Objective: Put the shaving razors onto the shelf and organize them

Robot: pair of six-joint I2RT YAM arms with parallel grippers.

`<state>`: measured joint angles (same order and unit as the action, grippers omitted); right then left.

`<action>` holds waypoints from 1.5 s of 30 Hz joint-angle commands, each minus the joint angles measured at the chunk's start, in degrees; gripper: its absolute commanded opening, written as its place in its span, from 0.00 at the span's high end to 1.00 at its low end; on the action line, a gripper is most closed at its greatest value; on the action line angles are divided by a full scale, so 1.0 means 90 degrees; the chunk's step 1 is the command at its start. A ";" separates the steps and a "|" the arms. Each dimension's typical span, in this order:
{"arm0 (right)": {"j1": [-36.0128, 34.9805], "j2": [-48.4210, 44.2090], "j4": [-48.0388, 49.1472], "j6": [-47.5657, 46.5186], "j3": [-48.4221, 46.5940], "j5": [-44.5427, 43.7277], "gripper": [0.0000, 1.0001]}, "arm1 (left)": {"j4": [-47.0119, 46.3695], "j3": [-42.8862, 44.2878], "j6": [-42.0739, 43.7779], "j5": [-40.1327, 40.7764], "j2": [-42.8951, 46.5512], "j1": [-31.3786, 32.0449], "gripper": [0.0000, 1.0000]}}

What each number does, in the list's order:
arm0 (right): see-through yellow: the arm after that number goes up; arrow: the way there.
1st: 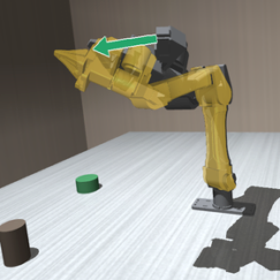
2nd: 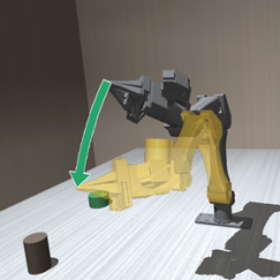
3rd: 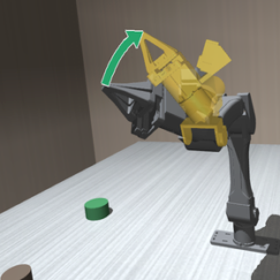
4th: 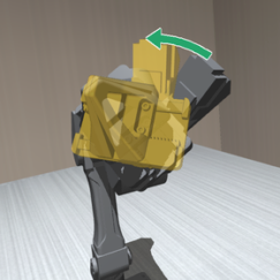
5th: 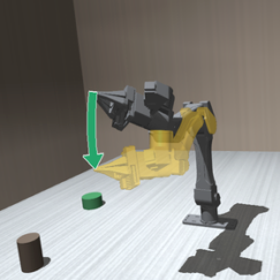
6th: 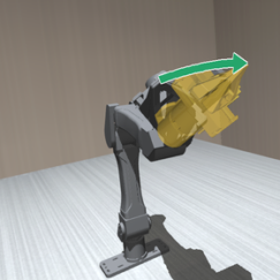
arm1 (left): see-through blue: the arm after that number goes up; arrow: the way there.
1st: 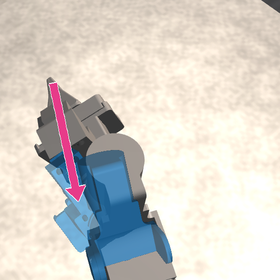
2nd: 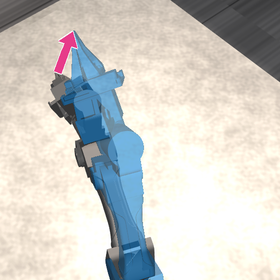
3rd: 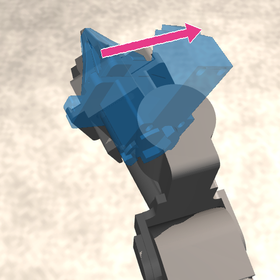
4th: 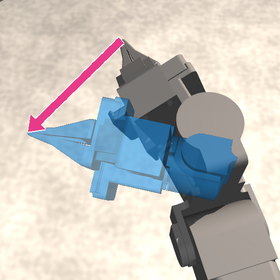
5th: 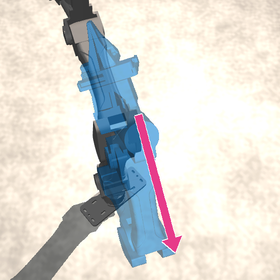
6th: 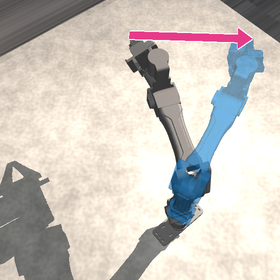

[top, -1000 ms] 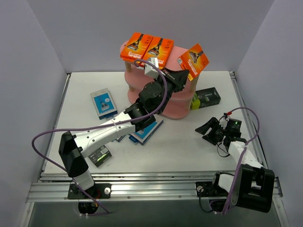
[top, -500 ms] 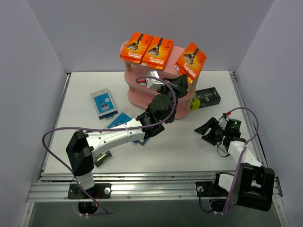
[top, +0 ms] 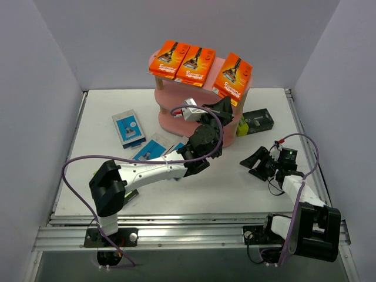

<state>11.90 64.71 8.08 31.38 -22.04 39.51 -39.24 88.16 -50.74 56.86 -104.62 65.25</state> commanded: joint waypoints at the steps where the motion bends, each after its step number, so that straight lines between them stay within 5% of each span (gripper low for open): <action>1: -0.0043 0.0008 0.0138 -0.0059 0.0057 0.0132 0.37 | -0.0571 0.0058 0.0003 0.0127 -0.0007 0.0044 0.98; 9: -0.0053 0.0037 0.0157 -0.0058 0.0047 0.0151 0.37 | -0.0757 0.0058 0.0003 0.0108 -0.0124 0.0054 0.97; 27: -0.0053 0.0066 0.0216 -0.0049 0.0066 0.0122 0.36 | -0.0923 0.0058 0.0159 0.0088 -0.0251 0.0054 0.63; 36: -0.0053 0.0056 0.0235 -0.0039 0.0076 0.0103 0.36 | -0.0786 0.0039 0.0062 -0.0029 -0.0270 -0.0024 0.64; 40: -0.0053 0.0066 0.0235 -0.0039 0.0076 0.0103 0.36 | -0.0475 0.0068 -0.0142 -0.0087 -0.0251 -0.0063 0.85; 45: -0.0053 0.0066 0.0245 -0.0029 0.0076 0.0112 0.36 | -0.0425 0.0116 -0.0261 -0.0243 -0.0309 -0.0112 0.93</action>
<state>11.90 65.17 9.67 31.40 -21.98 39.51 -42.98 88.14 -52.10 56.21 -106.78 64.75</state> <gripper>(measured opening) 0.635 0.091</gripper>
